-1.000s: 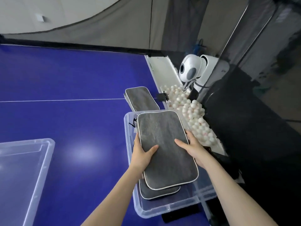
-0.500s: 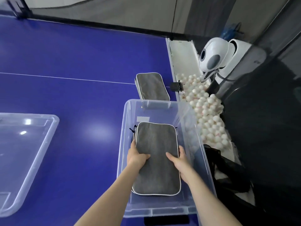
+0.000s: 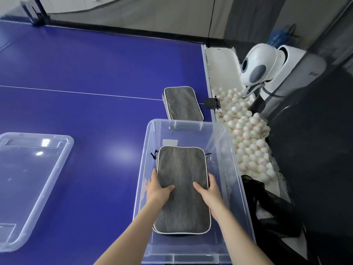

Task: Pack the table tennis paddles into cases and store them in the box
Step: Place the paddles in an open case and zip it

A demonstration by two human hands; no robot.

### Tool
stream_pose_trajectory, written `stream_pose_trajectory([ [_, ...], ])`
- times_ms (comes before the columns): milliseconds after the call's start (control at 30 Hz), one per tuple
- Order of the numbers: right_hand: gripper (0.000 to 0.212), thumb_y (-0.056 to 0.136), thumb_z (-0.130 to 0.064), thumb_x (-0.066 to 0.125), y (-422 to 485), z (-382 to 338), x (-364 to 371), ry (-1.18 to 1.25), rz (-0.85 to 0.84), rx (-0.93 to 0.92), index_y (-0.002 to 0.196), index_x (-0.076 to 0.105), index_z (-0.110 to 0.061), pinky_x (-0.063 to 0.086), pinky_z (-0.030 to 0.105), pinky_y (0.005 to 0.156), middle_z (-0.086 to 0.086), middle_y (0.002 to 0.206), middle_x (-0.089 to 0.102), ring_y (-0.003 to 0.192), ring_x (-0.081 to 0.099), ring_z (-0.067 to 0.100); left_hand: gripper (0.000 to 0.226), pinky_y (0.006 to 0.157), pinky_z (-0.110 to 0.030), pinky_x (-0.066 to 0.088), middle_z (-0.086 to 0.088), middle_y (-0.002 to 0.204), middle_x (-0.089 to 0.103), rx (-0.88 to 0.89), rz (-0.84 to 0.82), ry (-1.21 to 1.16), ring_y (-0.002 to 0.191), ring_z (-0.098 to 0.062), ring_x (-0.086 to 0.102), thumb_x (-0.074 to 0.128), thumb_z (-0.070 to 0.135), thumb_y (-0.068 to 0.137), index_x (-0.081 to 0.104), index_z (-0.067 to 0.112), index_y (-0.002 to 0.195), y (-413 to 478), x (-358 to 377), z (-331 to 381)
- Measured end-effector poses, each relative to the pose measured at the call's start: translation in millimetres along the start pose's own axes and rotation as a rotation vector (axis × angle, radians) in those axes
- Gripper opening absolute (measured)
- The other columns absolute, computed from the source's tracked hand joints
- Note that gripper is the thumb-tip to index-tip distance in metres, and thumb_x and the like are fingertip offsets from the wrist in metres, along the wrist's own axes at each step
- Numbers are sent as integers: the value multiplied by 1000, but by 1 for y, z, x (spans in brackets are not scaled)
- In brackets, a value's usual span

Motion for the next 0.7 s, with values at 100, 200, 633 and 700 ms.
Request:
stream_pose_trajectory([
  [100, 52, 83, -16, 71, 0, 2, 1, -29, 17, -16, 129, 47, -22, 47, 26, 83, -3, 114, 61, 97, 59, 11, 89, 108, -45, 37, -7, 144, 34, 11, -12, 25, 133, -27, 38, 69, 18, 85, 11, 28, 152, 0, 1, -2],
  [200, 53, 83, -18, 70, 0, 3, -2, -99, 39, -28, 131, 47, -20, 47, 30, 87, 0, 117, 61, 100, 58, 15, 90, 109, -45, 34, -4, 148, 29, 13, -19, 59, 137, -26, 31, 67, 22, 88, 5, 29, 153, -2, 3, -1],
  [633, 72, 82, -31, 72, -5, -56, -10, -402, 128, -283, 141, 37, -9, 32, 35, 110, 11, 140, 43, 131, 39, 24, 80, 112, -38, 31, -4, 153, 22, 383, 64, 336, 140, -23, 24, 68, 23, 83, 23, 21, 149, -29, -9, 56],
  [700, 71, 83, -31, 71, -4, -80, -8, -411, 96, -343, 142, 37, -9, 33, 38, 110, 10, 140, 43, 131, 40, 24, 67, 108, -28, 28, -6, 152, 25, 437, 81, 346, 137, -23, 31, 66, 22, 86, 34, 16, 144, -33, -20, 78],
])
Point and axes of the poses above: each hand's wrist, its own y-axis towards the middle knuckle, its own x-axis out of the palm, z = x × y, the point moved 5 cm from there along y, towards the middle knuckle
